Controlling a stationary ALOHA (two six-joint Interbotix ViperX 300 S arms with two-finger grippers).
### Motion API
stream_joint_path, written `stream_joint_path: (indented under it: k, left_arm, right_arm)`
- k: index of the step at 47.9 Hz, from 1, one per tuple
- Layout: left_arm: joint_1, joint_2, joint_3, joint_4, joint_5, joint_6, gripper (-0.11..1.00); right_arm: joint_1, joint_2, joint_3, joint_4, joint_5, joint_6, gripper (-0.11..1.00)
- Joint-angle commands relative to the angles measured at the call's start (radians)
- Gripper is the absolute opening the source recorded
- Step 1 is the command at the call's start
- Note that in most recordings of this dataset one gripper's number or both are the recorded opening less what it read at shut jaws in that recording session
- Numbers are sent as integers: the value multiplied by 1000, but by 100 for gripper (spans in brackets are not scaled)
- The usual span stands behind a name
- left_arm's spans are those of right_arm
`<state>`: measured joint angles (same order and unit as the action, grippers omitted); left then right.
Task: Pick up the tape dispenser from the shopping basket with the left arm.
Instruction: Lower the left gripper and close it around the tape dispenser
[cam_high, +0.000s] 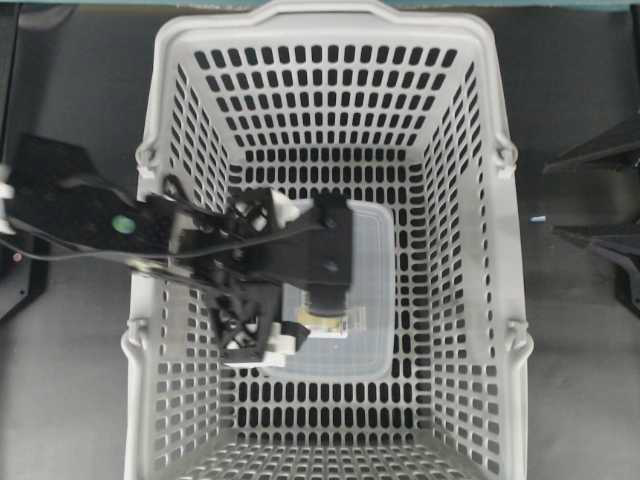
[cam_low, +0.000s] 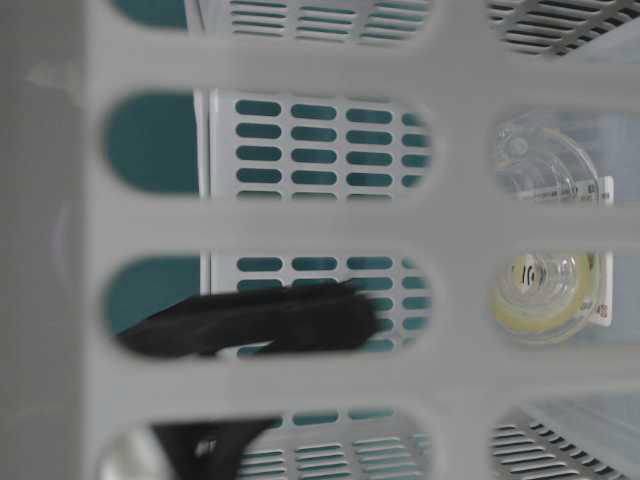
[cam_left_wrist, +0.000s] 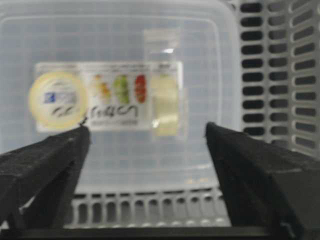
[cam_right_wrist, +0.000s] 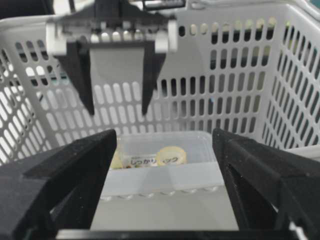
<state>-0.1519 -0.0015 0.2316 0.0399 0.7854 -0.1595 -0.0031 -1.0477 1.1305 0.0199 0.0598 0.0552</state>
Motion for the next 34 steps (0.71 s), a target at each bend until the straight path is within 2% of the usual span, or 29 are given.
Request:
stream_joint_path:
  k: [1, 16, 21, 26, 32, 34]
  left_arm:
    - [-9, 31, -29, 3, -3, -6, 90]
    - [-25, 126, -25, 3, -31, -49, 89]
    - [-35, 127, -23, 3, -51, -49, 85]
    - [-41, 123, -25, 3, -41, -43, 67]
    - [-41, 104, -44, 3, -12, -38, 29]
    - [-38, 94, -57, 5, 2, -38, 29]
  right_arm:
    - [-2, 5, -11, 5, -18, 3, 74]
    - [0, 3, -6, 3, -40, 9, 74]
    - [-2, 3, -6, 3, -40, 11, 74]
    - [0, 0, -2, 5, -38, 11, 74]
    - [0, -5, 3, 3, -34, 12, 74]
    - [0, -8, 5, 3, -37, 12, 74]
